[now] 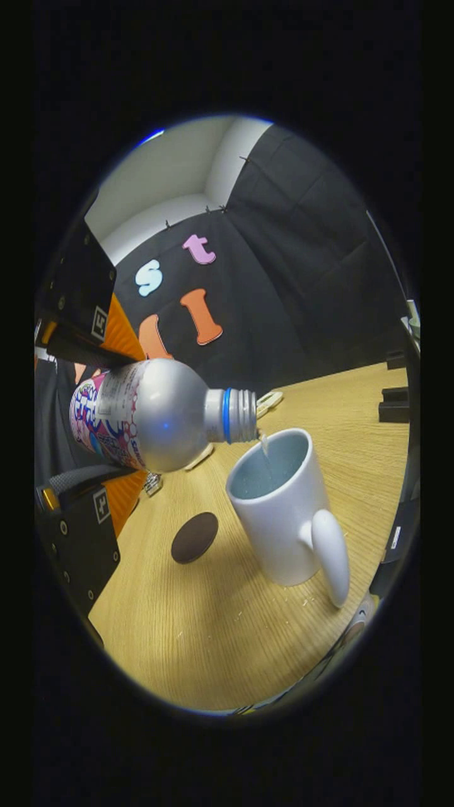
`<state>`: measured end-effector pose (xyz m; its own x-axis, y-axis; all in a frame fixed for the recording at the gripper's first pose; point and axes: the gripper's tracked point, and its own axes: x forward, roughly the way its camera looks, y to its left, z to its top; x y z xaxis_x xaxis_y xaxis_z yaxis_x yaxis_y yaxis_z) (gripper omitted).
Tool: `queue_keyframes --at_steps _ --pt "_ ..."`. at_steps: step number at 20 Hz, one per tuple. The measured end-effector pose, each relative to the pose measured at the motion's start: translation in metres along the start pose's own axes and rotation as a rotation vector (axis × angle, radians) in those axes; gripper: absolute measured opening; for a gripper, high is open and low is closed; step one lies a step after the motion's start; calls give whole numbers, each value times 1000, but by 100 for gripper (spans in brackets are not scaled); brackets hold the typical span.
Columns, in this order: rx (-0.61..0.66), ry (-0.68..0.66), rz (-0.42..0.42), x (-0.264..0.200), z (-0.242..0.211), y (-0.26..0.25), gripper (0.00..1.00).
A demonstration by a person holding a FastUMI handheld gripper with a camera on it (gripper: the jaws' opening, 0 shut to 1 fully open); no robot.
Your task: Take the bottle from table, then pour the juice into the cup, finally place the bottle on the coaster
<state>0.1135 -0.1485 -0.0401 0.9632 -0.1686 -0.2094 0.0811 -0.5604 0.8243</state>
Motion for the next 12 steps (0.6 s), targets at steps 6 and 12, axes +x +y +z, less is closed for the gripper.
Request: queue_keyframes --at_steps 6,12 --pt "63 1 1 1 0 2 69" --pt "116 -4 7 4 0 4 69"
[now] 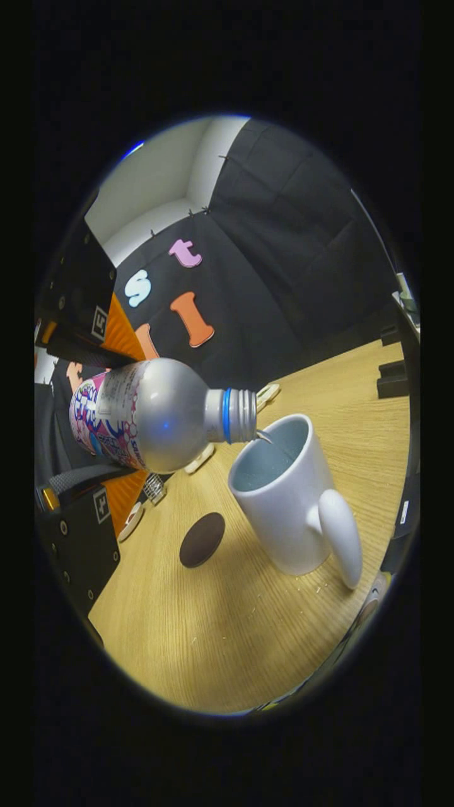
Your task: Take the bottle from table, then pour the juice into the cup, finally place the bottle on the coaster
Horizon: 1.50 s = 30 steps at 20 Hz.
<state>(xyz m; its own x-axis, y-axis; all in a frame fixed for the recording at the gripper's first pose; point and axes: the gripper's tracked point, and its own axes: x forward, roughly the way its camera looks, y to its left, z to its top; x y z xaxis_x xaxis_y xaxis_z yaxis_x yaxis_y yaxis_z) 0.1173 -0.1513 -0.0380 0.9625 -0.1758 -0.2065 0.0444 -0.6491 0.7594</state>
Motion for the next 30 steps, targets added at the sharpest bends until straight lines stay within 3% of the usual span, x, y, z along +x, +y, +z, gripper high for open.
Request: queue_keyframes --at_steps 4,9,12,21,26,30 --pt "1 -2 -17 -2 1 -7 69" --pt "78 6 18 -3 2 2 69" --pt "27 -2 -9 -3 -2 -7 72" --pt "-372 0 -84 -8 -1 -31 71" --pt "-753 -4 -95 -4 0 -33 72" --pt "-1010 4 -31 3 -14 -14 73"
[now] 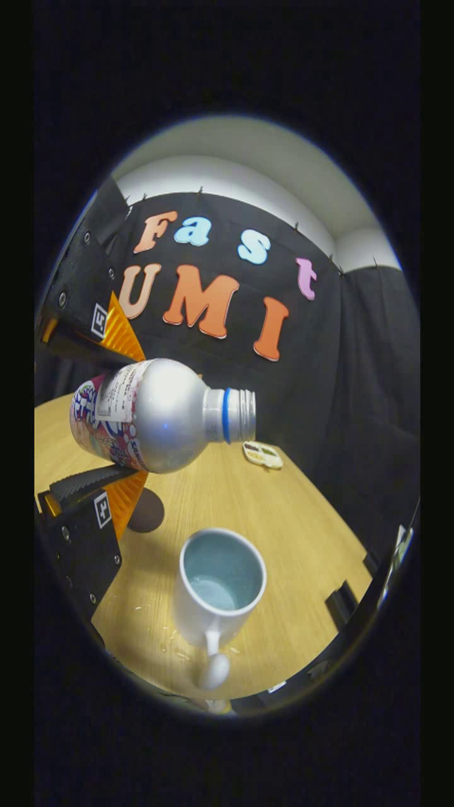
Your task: Take the bottle from table, then pour the juice into the cup, finally place the bottle on the coaster
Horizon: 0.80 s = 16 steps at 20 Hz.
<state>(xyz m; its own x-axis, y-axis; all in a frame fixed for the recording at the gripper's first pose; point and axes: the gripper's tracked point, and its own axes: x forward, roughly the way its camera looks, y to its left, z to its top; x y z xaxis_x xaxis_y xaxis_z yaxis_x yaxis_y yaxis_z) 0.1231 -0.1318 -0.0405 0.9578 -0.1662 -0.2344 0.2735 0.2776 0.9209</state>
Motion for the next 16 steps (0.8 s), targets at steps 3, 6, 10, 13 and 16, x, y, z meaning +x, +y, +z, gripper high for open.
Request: queue_keyframes --at_steps 3,6,10,13,16 --pt "-315 -4 -66 14 -3 -8 73" --pt "-598 -57 -94 23 9 1 73" --pt "-868 -76 -130 42 4 7 75" --pt "-1000 -69 -157 56 -4 6 75" --pt "-1062 -57 -173 70 -14 -5 76"
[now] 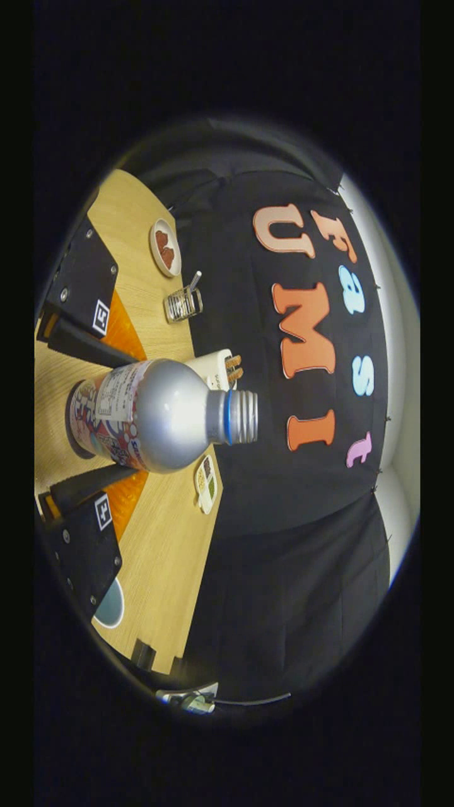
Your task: Take the bottle from table, then pour the juice into the cup, finally place the bottle on the coaster
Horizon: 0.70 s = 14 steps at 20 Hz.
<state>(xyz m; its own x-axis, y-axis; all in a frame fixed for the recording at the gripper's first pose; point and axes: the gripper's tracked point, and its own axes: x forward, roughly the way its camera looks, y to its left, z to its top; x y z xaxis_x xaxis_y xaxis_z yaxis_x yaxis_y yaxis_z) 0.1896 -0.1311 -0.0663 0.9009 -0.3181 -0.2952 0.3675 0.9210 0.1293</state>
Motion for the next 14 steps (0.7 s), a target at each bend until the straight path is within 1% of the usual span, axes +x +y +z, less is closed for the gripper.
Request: queue_keyframes --at_steps 3,5,11,14 --pt "-54 26 -10 11 -14 1 77" --pt "-82 13 -14 17 -15 1 77" --pt "-114 16 -12 26 -27 9 78" --pt "-142 42 -4 30 -39 13 79"
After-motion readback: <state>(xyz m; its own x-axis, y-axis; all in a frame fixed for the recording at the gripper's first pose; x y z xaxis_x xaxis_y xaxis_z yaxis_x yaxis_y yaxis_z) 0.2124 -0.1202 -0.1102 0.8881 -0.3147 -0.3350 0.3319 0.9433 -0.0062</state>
